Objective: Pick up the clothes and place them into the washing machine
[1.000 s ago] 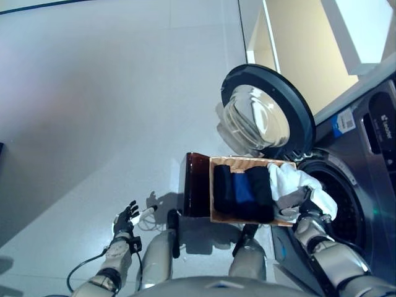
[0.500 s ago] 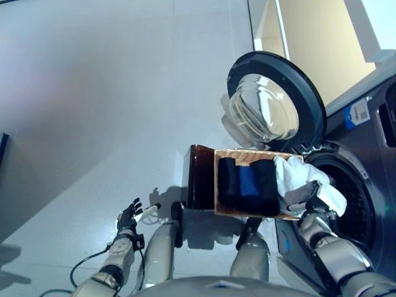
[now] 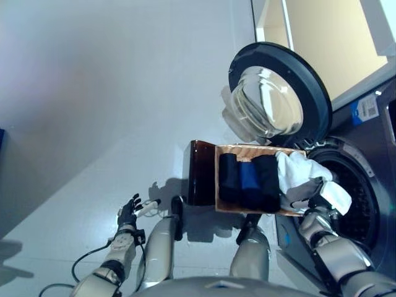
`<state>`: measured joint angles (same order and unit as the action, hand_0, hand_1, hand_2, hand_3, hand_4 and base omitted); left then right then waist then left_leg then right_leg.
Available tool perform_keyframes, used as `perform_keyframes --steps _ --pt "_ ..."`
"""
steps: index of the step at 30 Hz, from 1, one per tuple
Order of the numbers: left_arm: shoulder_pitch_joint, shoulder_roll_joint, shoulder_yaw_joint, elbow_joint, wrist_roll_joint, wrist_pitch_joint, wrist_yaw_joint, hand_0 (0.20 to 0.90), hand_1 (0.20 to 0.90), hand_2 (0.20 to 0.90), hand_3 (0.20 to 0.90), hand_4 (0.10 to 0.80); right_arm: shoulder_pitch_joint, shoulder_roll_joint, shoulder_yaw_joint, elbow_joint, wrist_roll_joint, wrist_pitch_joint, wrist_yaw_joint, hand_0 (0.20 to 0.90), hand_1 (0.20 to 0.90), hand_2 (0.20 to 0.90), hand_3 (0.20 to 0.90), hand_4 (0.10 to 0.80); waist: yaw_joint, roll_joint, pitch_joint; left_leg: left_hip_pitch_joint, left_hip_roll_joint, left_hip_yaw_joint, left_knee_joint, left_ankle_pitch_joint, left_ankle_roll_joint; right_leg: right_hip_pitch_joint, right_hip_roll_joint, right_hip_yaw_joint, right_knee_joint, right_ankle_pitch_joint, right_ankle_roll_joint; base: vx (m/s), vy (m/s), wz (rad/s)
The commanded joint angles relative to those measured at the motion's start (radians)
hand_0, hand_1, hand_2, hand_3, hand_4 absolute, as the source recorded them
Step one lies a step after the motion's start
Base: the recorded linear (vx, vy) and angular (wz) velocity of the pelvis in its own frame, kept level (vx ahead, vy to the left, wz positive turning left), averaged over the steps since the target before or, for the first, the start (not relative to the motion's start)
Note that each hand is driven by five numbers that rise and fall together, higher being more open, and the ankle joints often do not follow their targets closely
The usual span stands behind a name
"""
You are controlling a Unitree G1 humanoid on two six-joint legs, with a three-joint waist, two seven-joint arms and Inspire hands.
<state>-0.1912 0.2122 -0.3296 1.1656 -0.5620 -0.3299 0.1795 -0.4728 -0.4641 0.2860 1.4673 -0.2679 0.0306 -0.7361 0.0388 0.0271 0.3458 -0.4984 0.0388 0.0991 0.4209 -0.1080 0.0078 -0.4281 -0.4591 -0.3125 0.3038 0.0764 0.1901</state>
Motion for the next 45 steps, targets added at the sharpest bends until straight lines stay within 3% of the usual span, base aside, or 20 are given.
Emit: perform_keyframes --steps 1,17,18,26,31,32,33,34,45 --pt "0.042 0.053 0.008 -0.056 0.003 -0.057 0.033 0.900 0.900 0.900 0.900 0.800 -0.036 -0.098 0.040 0.029 -0.012 0.051 -0.071 0.900 0.900 0.900 0.900 0.800 0.008 0.014 -0.032 -0.043 0.087 -0.045 0.076 -0.027 -0.129 -0.097 -0.049 0.105 0.084 0.072 -0.023 -0.061 0.020 0.03" --pt "0.064 0.074 -0.016 -0.162 0.020 -0.047 0.021 0.900 0.900 0.900 0.900 0.800 -0.099 -0.073 0.107 0.102 0.011 0.062 -0.038 0.900 0.900 0.900 0.900 0.800 0.043 0.048 -0.050 -0.190 0.077 -0.046 0.186 -0.056 -0.114 -0.242 -0.051 0.150 0.187 0.030 -0.043 -0.012 0.007 0.01" --pt "0.069 0.074 -0.021 -0.180 0.018 -0.046 0.017 0.900 0.900 0.900 0.900 0.800 -0.109 -0.070 0.119 0.106 0.015 0.062 -0.026 0.900 0.900 0.900 0.900 0.800 0.053 0.058 -0.050 -0.192 0.084 -0.051 0.209 -0.096 -0.119 -0.251 -0.045 0.163 0.217 -0.003 -0.031 0.042 0.017 -0.01" --pt "0.110 0.104 -0.006 -0.305 0.008 -0.047 0.008 0.900 0.900 0.900 0.900 0.800 -0.145 -0.045 0.185 0.085 0.008 0.045 0.012 0.900 0.900 0.900 0.900 0.800 0.069 0.079 -0.043 -0.282 0.082 -0.055 0.319 -0.134 -0.100 -0.349 -0.049 0.202 0.332 -0.050 -0.045 -0.021 0.017 -0.01" --pt "0.158 0.121 0.010 -0.401 0.027 -0.040 -0.017 0.900 0.900 0.900 0.900 0.800 -0.170 -0.042 0.244 0.110 -0.054 0.082 0.042 0.900 0.900 0.900 0.900 0.800 0.085 0.090 -0.056 -0.321 0.081 -0.056 0.344 -0.140 -0.097 -0.383 -0.050 0.208 0.365 -0.073 -0.049 -0.005 -0.001 0.00" --pt "0.158 0.122 0.010 -0.401 0.027 -0.039 -0.017 0.900 0.900 0.900 0.900 0.800 -0.170 -0.041 0.244 0.110 -0.054 0.082 0.042 0.859 0.859 0.859 0.859 0.771 0.085 0.090 -0.057 -0.322 0.081 -0.056 0.345 -0.140 -0.097 -0.384 -0.050 0.209 0.366 -0.074 -0.049 -0.009 -0.007 0.04" --pt "0.167 0.126 0.014 -0.413 0.029 -0.039 -0.022 0.900 0.900 0.900 0.900 0.800 -0.172 -0.042 0.255 0.120 -0.070 0.092 0.054 0.466 0.466 0.466 0.466 0.490 0.089 0.093 -0.058 -0.328 0.079 -0.059 0.351 -0.142 -0.096 -0.388 -0.052 0.210 0.372 -0.078 -0.050 -0.004 -0.007 0.04" --pt "0.173 0.129 0.017 -0.421 0.031 -0.037 -0.028 0.900 0.900 0.900 0.900 0.800 -0.172 -0.044 0.261 0.126 -0.082 0.096 0.063 0.200 0.200 0.200 0.200 0.300 0.092 0.095 -0.059 -0.332 0.078 -0.061 0.355 -0.143 -0.096 -0.392 -0.053 0.211 0.378 -0.081 -0.050 0.000 0.000 0.00" --pt "0.204 0.145 0.074 -0.441 0.056 -0.023 -0.041 0.900 0.900 0.900 0.900 0.800 -0.145 -0.073 0.257 0.123 -0.096 0.095 0.095 0.200 0.200 0.200 0.200 0.300 0.091 0.087 -0.070 -0.355 0.076 -0.072 0.402 -0.163 -0.092 -0.422 -0.052 0.233 0.440 -0.121 -0.061 0.010 -0.009 0.10"
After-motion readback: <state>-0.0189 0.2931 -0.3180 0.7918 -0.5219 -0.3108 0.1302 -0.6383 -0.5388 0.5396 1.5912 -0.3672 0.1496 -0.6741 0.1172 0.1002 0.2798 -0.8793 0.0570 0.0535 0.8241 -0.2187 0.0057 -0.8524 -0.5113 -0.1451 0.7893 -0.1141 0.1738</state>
